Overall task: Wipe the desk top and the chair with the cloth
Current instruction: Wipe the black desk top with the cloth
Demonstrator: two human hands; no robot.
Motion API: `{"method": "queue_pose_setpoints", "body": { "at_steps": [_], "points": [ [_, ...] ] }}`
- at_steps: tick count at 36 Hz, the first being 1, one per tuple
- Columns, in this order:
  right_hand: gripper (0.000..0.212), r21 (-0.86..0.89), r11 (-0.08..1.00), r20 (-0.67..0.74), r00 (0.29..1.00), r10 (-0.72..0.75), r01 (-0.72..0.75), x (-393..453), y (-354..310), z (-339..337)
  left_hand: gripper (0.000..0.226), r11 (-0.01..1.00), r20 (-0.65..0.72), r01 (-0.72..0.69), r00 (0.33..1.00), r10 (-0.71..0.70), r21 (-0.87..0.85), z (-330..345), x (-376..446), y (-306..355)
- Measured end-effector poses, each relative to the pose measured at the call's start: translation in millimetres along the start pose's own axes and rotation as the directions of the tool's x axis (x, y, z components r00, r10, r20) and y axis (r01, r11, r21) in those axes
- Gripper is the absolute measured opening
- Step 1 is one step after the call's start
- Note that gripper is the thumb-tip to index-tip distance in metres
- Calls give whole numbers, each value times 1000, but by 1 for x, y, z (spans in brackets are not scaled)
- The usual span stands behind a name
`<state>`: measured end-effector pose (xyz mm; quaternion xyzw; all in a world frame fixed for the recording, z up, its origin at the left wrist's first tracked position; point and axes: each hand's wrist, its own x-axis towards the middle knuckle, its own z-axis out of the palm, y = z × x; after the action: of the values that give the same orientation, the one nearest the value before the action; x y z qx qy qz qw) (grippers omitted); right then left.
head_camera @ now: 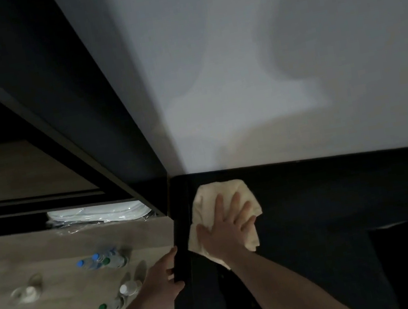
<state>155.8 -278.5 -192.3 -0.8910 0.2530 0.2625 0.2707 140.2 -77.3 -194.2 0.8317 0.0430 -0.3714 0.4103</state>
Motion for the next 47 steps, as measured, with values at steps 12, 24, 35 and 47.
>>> {"method": "queue_pose_setpoints", "body": {
  "at_steps": [12, 24, 35, 47],
  "points": [
    [78, 91, 967, 27, 970, -242, 239, -20, 11, -20, 80, 778, -96, -380, 869, 486, 500, -6, -18, 41],
    [99, -187, 978, -7, 996, 88, -88, -59, 166, -46, 97, 490, 215, -299, 951, 221, 819, 30, 31, 77],
    [95, -226, 972, 64, 995, 75, -58, -54, 174, -45, 87, 543, 128, -213, 973, 191, 812, 34, 61, 84],
    [94, -254, 967, 52, 998, -20, 33, -47, 196, -46, 83, 589, 71, -99, 995, 71, 802, 44, 84, 113]
  ]
}}
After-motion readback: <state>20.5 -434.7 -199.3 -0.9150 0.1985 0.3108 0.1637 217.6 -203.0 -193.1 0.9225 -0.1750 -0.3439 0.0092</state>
